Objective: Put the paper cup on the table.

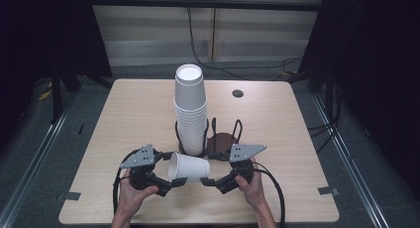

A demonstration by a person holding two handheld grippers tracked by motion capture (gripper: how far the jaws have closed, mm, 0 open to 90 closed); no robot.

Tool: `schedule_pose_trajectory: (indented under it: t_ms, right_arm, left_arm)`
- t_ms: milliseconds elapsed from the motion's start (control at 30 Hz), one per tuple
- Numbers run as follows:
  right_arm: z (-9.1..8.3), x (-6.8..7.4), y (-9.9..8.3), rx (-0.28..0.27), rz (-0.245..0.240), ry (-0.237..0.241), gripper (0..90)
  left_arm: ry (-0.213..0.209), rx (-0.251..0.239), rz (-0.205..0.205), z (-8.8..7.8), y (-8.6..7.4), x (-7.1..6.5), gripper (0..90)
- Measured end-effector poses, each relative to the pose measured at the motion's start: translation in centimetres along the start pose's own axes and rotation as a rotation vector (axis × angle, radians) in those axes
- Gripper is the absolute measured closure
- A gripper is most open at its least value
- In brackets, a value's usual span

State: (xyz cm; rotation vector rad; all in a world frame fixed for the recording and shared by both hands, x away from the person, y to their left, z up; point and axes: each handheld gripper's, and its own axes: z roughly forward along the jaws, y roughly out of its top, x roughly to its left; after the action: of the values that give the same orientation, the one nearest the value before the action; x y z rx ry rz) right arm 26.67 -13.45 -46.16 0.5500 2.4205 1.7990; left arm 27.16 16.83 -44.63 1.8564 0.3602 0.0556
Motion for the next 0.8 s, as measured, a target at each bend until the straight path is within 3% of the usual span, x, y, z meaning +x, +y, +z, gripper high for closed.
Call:
schedule_pose_trajectory:
  t_ms: [233,400,500,733,800]
  right_arm:
    - [-0.4,0.1,-0.4,-0.044,0.013,-0.059,12.9]
    - [-0.9,0.7,-0.7,-0.072,-0.001,-0.222,12.7]
    - [-1.1,0.7,-0.8,-0.074,0.002,-0.24,12.7]
    - [-1.3,0.7,-1.7,-0.095,0.005,-0.368,12.8]
    - [-1.3,0.7,-1.8,-0.111,0.004,-0.38,13.0]
  left_arm:
    - [0.02,0.015,-0.011,-0.6,-0.2,0.1,11.6]
    - [0.029,0.026,-0.008,-1.3,-0.2,0.3,11.5]
    - [0.035,0.03,-0.016,-1.6,-0.3,0.3,11.5]
    - [0.068,0.05,-0.004,-3.0,0.0,0.4,11.4]
    - [0.083,0.07,0.006,-3.4,0.1,0.5,11.4]
